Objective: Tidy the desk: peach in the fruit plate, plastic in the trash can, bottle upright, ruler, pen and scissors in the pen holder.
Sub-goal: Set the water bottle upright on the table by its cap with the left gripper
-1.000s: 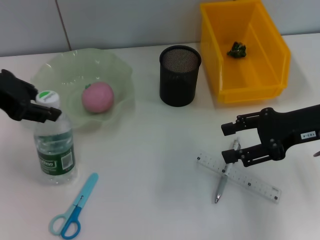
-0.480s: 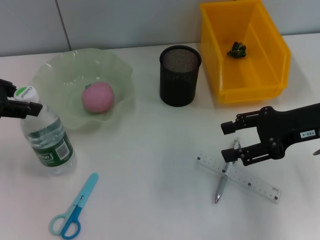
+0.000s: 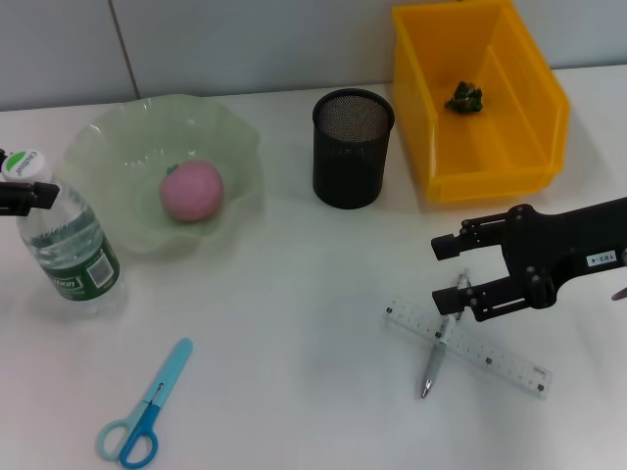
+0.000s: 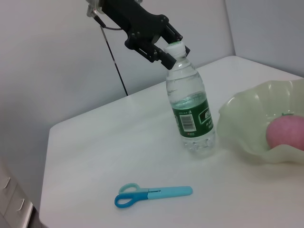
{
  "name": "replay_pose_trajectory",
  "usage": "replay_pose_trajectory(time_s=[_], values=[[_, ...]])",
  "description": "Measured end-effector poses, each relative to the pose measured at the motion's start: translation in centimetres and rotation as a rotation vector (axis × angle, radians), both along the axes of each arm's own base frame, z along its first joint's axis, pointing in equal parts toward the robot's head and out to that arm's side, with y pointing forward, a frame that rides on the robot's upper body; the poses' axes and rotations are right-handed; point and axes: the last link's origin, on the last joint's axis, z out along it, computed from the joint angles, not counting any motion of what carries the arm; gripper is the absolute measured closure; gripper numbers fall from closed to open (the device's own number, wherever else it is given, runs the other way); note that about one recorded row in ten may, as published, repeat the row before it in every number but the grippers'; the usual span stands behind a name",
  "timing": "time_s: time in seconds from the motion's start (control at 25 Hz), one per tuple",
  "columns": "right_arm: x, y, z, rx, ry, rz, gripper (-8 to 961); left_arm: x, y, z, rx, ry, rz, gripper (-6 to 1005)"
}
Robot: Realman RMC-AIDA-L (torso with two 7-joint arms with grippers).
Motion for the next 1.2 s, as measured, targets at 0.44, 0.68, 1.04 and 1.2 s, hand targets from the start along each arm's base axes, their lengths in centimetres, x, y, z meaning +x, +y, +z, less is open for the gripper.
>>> replay_pose_trajectory(time_s=[0.44,0.68,1.04,1.2], values=[[0.0,0.0,0.0,0.000,0.000,0.001,191,-0.6,-0.2,-0.3,0.022,0.012,-0.027,552],[0.0,0.0,0.0,-0.001,0.000,-0.001,192,-1.2,-0.3,-0.6,0.030,0.015,-0.037,553],[-0.1,0.0,0.0,-0.005,0.002,0.001,192,-1.2,-0.2,-0.9,0.035,0.019,-0.047,553],[-0.1,0.0,0.0,-0.006,0.002,-0.001,192,-1.2,-0.2,-1.0,0.033,0.019,-0.048,552]])
